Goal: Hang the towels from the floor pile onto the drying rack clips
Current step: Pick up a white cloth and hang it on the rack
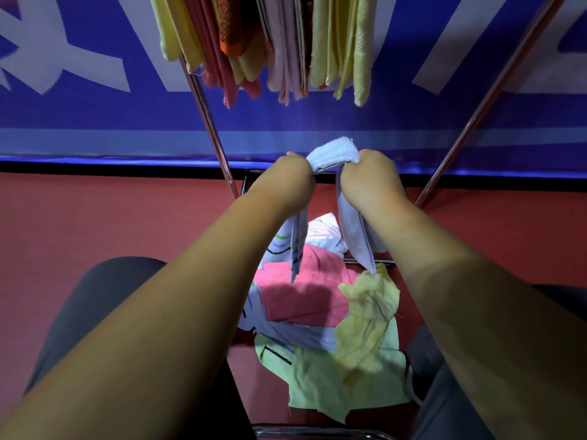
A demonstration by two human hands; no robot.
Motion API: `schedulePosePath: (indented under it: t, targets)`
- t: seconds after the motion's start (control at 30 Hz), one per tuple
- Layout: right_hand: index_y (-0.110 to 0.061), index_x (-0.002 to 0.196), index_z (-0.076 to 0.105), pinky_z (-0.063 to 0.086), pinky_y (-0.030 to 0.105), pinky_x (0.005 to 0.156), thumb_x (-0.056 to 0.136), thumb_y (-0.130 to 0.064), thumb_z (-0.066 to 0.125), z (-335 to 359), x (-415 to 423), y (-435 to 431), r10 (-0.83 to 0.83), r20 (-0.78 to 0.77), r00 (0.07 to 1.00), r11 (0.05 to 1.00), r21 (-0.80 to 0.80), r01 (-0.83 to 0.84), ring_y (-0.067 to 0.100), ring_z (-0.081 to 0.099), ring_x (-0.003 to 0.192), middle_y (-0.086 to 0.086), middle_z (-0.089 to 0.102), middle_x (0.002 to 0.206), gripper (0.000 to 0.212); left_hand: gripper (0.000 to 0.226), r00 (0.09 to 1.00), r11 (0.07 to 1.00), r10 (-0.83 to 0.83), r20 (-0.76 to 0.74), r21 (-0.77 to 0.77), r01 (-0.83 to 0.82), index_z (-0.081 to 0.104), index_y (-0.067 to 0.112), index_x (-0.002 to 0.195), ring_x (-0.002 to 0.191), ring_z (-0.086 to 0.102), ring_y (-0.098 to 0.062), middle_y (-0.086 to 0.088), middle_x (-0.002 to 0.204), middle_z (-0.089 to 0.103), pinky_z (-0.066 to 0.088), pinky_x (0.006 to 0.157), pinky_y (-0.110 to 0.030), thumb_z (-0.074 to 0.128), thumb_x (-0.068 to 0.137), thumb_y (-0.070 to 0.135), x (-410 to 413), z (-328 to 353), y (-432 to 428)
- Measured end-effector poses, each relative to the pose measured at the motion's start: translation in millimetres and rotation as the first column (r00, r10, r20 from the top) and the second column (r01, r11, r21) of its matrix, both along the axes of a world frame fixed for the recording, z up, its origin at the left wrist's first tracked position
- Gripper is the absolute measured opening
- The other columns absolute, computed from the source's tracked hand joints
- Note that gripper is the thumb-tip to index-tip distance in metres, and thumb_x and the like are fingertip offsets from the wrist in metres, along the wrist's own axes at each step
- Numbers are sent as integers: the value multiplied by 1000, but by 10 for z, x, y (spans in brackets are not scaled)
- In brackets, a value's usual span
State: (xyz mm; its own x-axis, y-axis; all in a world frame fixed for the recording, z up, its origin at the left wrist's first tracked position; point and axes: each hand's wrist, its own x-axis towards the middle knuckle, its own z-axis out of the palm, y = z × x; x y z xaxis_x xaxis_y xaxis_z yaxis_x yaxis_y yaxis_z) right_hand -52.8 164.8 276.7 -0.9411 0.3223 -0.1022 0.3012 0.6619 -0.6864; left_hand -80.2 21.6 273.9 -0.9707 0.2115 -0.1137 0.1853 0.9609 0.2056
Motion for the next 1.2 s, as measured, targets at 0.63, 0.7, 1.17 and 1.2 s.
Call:
schedulePosePath:
  t: [0.63, 0.7, 1.17, 1.2]
  targets:
    - [-6, 96, 61, 32, 33, 59, 96, -8, 46, 100, -8, 48, -24, -43, 999, 997, -70, 21, 33, 54, 84, 17, 69, 105, 15, 20, 994, 968, 103, 35, 224, -109, 57, 10, 91, 78, 54, -38, -9, 80, 54, 44, 67, -38, 54, 100, 28, 69, -286, 70]
    - [-6, 95, 60, 32, 34, 57, 96, -9, 46, 93, -18, 69, -30, -40, 999, 998, -63, 27, 33, 53, 83, 20, 70, 108, 14, 27, 993, 970, 107, 49, 216, -115, 52, 11, 76, 73, 51, -38, -6, 69, 48, 42, 66, -36, 51, 99, 25, 77, -260, 86]
    - [4, 118, 67, 39, 30, 78, 100, -9, 48, -47, -56, 202, -98, 41, 994, 994, -41, 100, 44, 64, 111, 27, 68, 125, 29, 22, 991, 991, 59, 117, 110, -72, 69, 3, 114, 84, 55, -34, -19, 108, 68, 42, 74, -35, 56, 97, 7, 50, -334, 115]
    - [3, 118, 67, 38, 30, 77, 100, -9, 48, -41, -55, 196, -92, 39, 995, 995, -35, 94, 43, 63, 107, 27, 68, 125, 29, 21, 992, 990, 69, 110, 116, -82, 69, 4, 114, 83, 54, -33, -17, 104, 67, 42, 73, -35, 56, 97, 8, 54, -343, 108]
